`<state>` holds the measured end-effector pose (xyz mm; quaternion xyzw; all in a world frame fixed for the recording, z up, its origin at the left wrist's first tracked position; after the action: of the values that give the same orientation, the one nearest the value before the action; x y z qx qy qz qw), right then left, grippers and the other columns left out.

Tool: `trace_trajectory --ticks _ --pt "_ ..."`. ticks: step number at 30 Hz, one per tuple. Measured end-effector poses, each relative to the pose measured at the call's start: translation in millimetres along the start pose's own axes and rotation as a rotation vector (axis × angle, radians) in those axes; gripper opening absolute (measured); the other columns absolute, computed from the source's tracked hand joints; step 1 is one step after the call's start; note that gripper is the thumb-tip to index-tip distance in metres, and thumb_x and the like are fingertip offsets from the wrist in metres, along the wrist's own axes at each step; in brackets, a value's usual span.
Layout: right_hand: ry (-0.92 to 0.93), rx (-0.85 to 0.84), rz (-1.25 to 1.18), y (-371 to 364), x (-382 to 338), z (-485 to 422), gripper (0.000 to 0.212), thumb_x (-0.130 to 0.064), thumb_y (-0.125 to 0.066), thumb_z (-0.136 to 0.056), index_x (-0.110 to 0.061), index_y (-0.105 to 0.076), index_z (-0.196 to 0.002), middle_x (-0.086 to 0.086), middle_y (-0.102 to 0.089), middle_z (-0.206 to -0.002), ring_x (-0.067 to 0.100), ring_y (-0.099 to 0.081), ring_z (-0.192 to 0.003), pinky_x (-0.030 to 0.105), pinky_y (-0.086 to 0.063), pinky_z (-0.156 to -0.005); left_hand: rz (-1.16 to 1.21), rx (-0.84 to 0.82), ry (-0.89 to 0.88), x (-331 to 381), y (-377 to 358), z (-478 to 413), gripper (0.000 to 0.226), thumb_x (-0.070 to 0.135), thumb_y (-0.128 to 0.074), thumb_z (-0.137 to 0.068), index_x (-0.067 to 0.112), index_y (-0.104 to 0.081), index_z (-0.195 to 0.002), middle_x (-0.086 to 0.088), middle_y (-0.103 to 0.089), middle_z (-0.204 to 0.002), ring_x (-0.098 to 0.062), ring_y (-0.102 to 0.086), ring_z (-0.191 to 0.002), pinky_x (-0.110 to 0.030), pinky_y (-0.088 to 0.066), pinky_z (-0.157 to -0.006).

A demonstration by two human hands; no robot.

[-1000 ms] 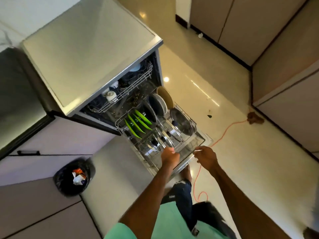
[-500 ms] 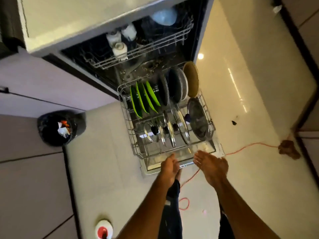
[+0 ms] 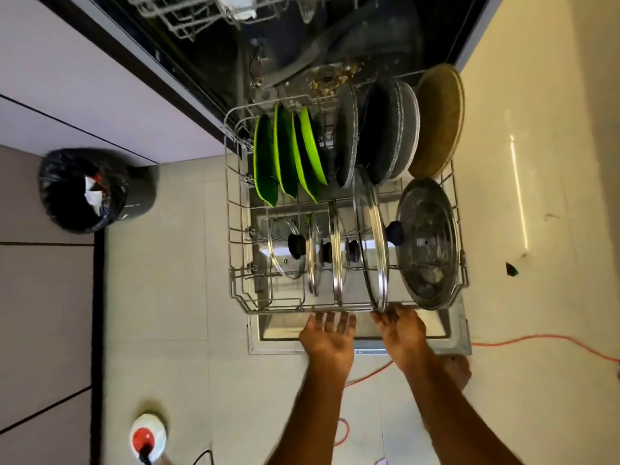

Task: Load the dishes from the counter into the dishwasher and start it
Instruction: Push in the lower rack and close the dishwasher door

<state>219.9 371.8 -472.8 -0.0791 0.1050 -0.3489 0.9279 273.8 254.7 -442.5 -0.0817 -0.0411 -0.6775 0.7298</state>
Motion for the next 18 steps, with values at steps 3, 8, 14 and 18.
trace_trajectory --ticks 3,8,14,18 --pt "0.008 -0.008 -0.034 0 0 8 0.027 -0.011 -0.04 -0.103 -0.006 -0.056 -0.082 0.011 -0.07 -0.068 0.028 -0.067 -0.077 0.044 -0.049 -0.091 0.059 -0.009 0.018 7 -3 1 0.024 0.021 -0.041 -0.104 0.005 -0.055 -0.116 -0.023 -0.057 -0.121 -0.04 -0.06 -0.101 -0.061 -0.053 -0.093" --pt "0.031 -0.043 -0.045 -7 -5 7 0.014 -0.017 -0.055 -0.092 -0.005 -0.061 -0.087 0.013 -0.075 -0.079 0.025 -0.076 -0.072 0.042 -0.058 -0.083 0.087 0.028 0.039 16 -18 0 0.033 0.011 -0.04 -0.104 -0.002 -0.052 -0.132 -0.029 -0.057 -0.129 -0.046 -0.062 -0.11 -0.058 -0.061 -0.068" --pt "0.044 -0.004 -0.019 -36 -21 -18 0.023 -0.01 -0.044 -0.105 -0.001 -0.061 -0.092 0.013 -0.075 -0.073 0.023 -0.075 -0.065 0.037 -0.062 -0.068 0.09 -0.005 0.047 29 -53 -10 0.032 0.011 -0.045 -0.103 -0.001 -0.054 -0.132 -0.031 -0.056 -0.13 -0.047 -0.062 -0.109 -0.053 -0.062 -0.058" --pt "0.083 -0.057 0.009 -61 -32 -34 0.027 -0.007 -0.038 -0.106 -0.001 -0.059 -0.089 0.011 -0.074 -0.068 0.021 -0.075 -0.062 0.032 -0.064 -0.061 0.029 -0.06 0.082 45 -78 -20 0.03 0.015 -0.047 -0.104 -0.002 -0.056 -0.128 -0.031 -0.057 -0.126 -0.047 -0.063 -0.105 -0.058 -0.06 -0.067"
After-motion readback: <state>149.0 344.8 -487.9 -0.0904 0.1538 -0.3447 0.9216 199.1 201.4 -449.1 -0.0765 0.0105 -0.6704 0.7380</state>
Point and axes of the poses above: each hand's wrist, its own z-axis away from the middle knuckle, its own y-axis out of the back of the hand, x = y × z, the point moved 2 cm from there along -z, towards the middle knuckle
